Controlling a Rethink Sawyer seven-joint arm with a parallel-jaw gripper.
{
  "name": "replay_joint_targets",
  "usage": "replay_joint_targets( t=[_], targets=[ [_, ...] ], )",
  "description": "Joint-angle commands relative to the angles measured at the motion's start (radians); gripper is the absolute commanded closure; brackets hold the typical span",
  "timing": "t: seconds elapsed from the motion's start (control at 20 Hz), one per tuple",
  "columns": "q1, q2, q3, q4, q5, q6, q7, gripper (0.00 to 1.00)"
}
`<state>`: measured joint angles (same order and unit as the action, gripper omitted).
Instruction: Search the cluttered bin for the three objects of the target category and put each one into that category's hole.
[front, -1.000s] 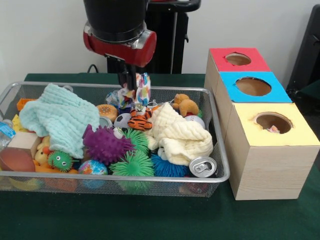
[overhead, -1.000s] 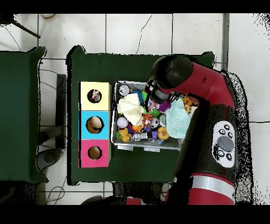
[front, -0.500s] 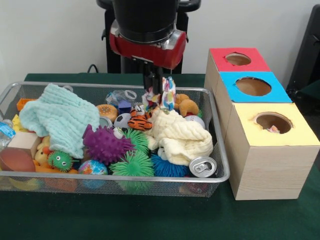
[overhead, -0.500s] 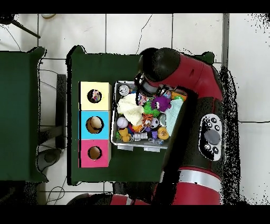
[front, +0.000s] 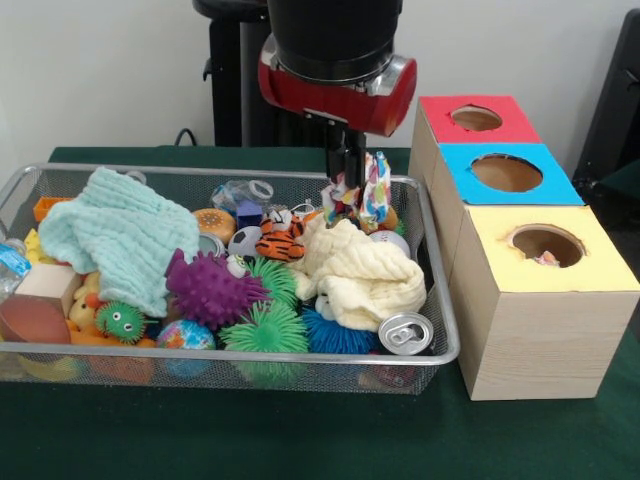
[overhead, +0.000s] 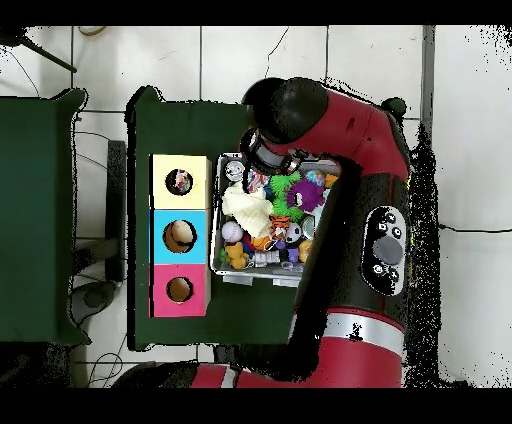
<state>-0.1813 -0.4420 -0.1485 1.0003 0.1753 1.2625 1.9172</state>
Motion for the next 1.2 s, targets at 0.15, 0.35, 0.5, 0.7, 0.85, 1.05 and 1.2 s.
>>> replay_joint_targets(
  t=[0.15,0.35,0.5,0.7,0.85,1.05,1.2],
  targets=[
    [0.018,0.040,0.011,-0.029,0.039,0.147,0.322,1.00],
    [0.021,0.056,0.012,-0.070,0.046,0.178,0.343,1.00],
    [0.023,0.071,0.014,-0.086,0.051,0.178,0.353,1.00],
    [0.029,0.082,0.017,-0.086,0.062,0.159,0.370,1.00],
    [0.035,0.118,0.018,-0.155,0.067,0.189,0.399,1.00],
    [0.038,0.147,0.022,-0.213,0.080,0.214,0.428,1.00],
    [0.045,0.170,0.018,-0.247,0.086,0.218,0.453,1.00]
  ],
)
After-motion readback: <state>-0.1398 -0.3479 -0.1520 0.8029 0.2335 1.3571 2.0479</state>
